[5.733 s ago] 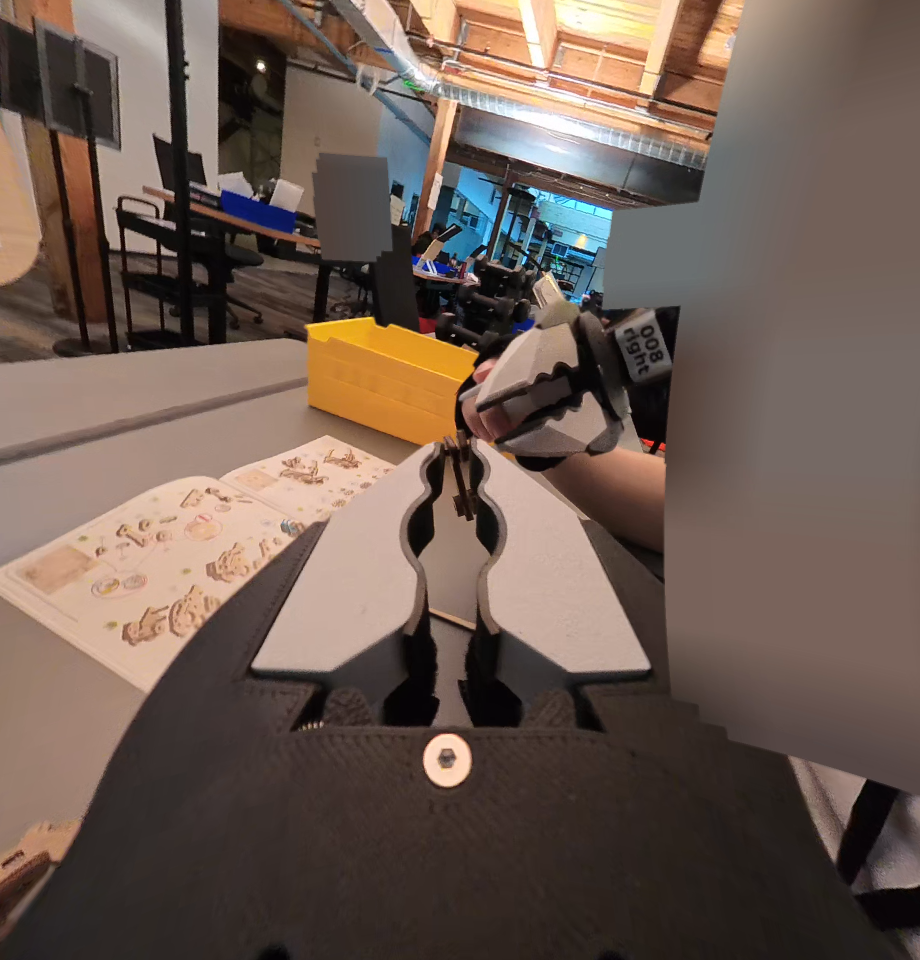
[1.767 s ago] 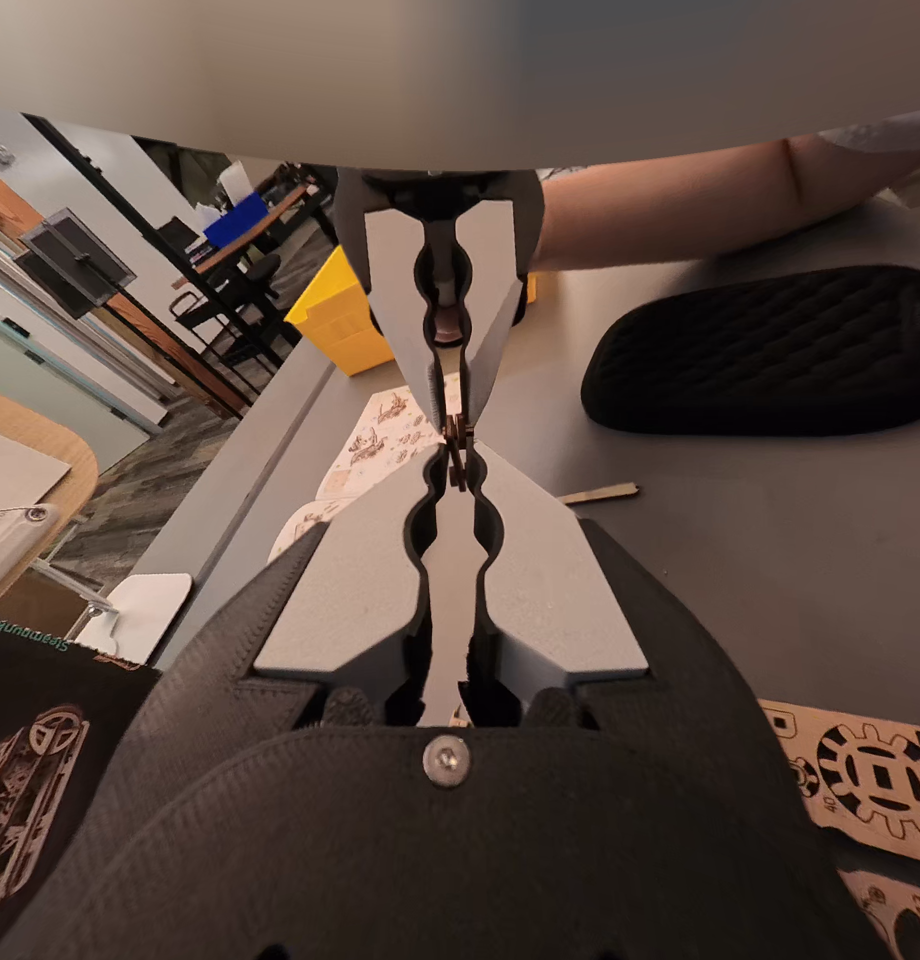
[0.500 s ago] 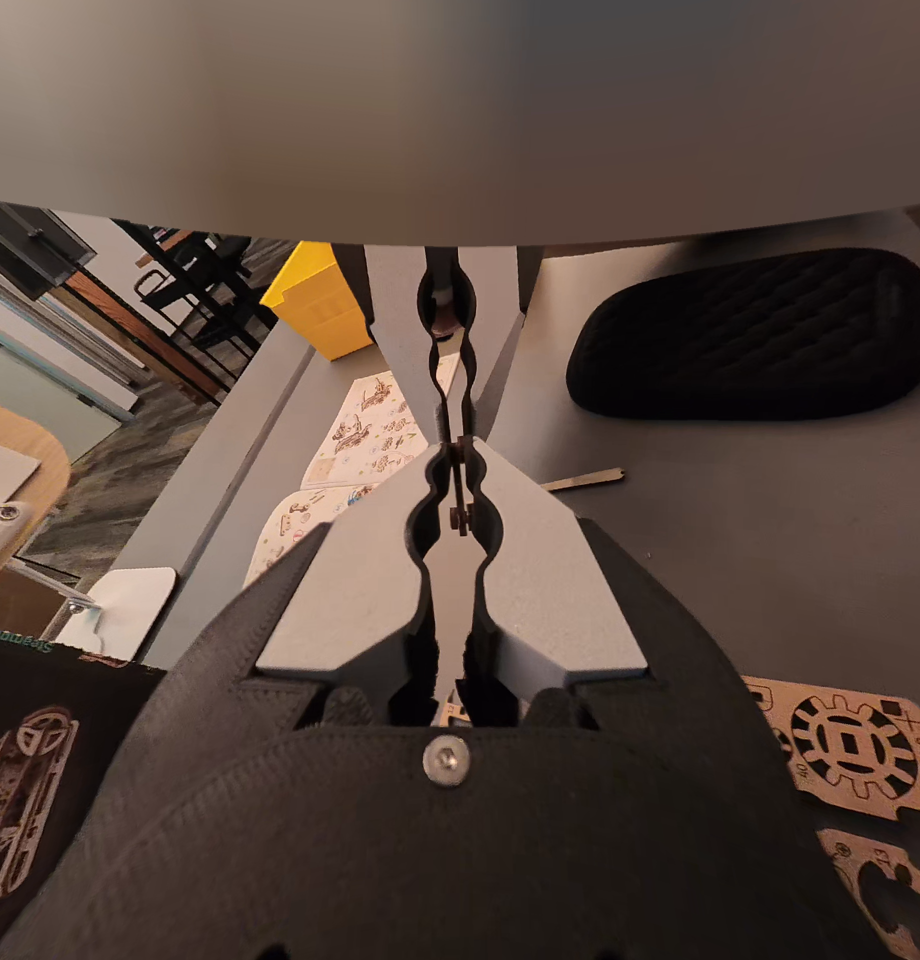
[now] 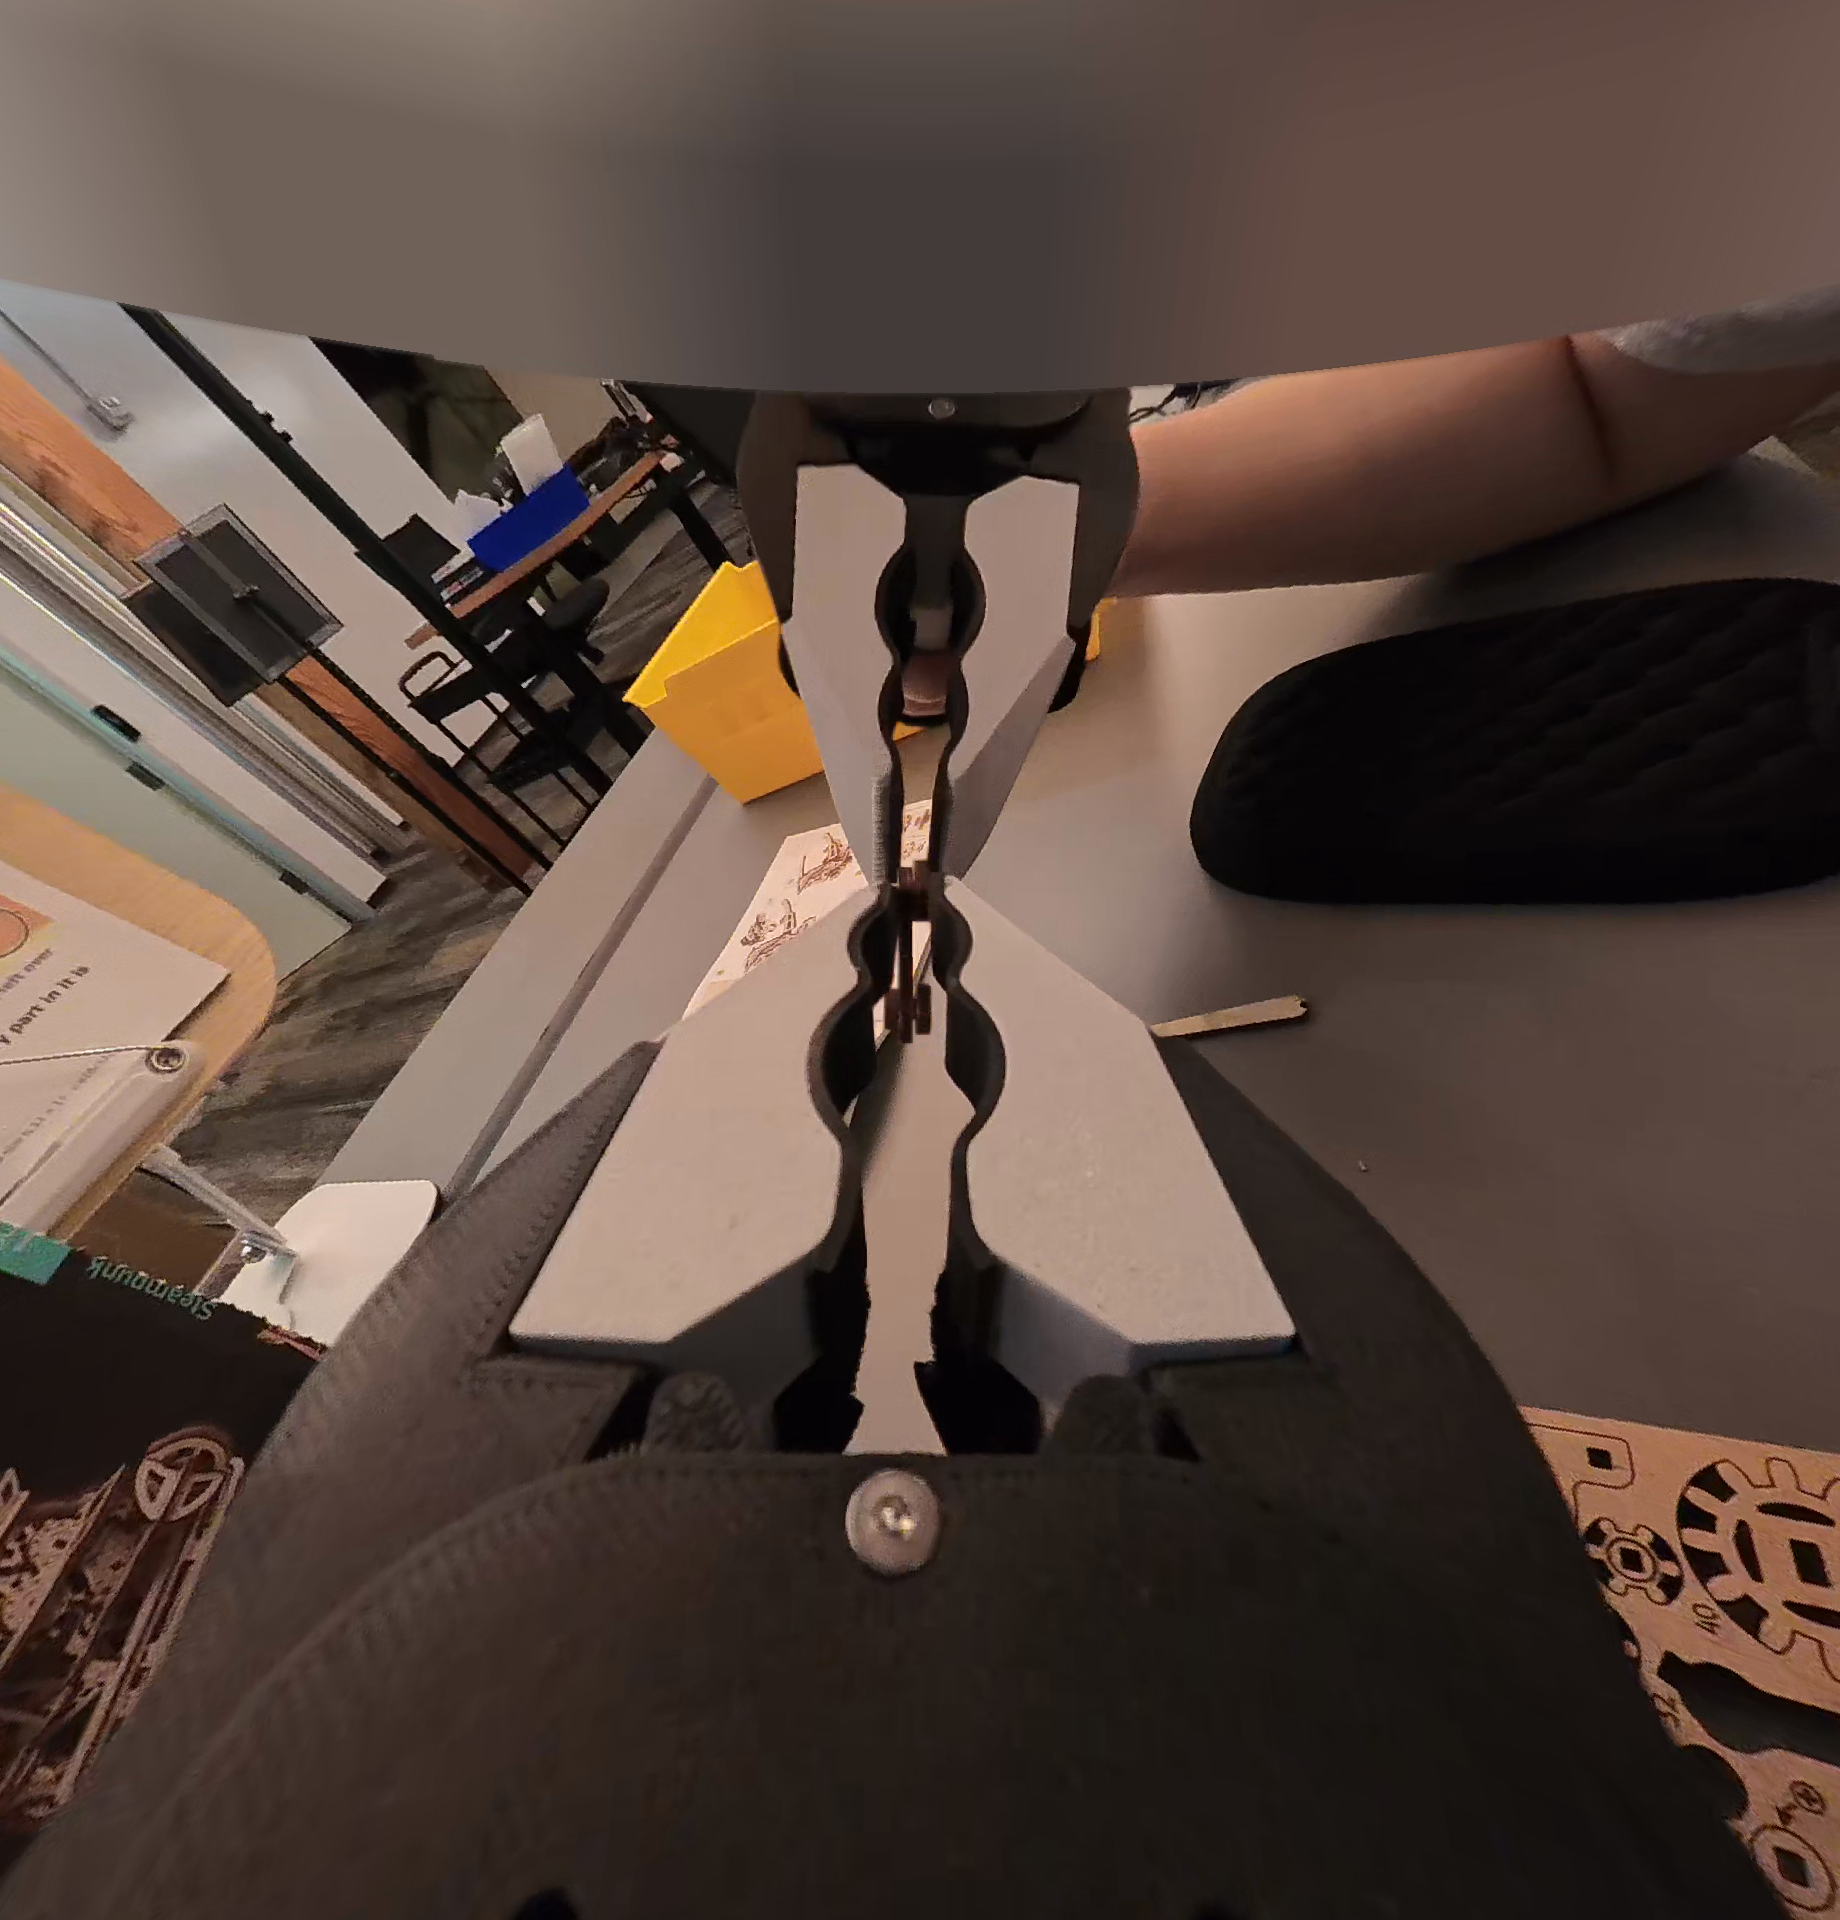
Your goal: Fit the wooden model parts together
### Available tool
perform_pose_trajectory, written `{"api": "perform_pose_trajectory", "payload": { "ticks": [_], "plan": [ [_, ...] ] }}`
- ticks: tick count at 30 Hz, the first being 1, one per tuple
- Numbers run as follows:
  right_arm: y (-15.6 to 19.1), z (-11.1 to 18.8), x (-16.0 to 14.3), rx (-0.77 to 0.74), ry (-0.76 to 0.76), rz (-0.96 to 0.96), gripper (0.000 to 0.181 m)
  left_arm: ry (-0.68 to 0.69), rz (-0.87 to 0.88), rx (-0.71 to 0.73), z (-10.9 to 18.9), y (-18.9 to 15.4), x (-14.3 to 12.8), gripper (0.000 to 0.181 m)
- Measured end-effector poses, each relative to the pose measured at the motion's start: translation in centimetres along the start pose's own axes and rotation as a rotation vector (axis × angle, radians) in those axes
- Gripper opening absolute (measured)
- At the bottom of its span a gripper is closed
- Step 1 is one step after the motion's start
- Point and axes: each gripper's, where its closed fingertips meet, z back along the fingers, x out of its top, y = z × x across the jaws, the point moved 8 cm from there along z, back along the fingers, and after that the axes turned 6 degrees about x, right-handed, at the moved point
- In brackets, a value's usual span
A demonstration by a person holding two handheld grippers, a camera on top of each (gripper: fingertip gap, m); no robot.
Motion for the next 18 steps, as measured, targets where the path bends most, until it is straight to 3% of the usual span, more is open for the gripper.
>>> {"api": "perform_pose_trajectory", "payload": {
  "ticks": [11,18],
  "plan": [
    [-0.15,0.17,0.05,-0.009,0.040,0.004,0.003,0.025,0.011,0.011,-0.14,0.24,-0.48,0.003],
    [-0.28,-0.10,-0.23,0.031,0.002,-0.074,0.000,-0.007,0.197,-0.070,-0.04,0.83,-0.40,0.003]
  ]
}}
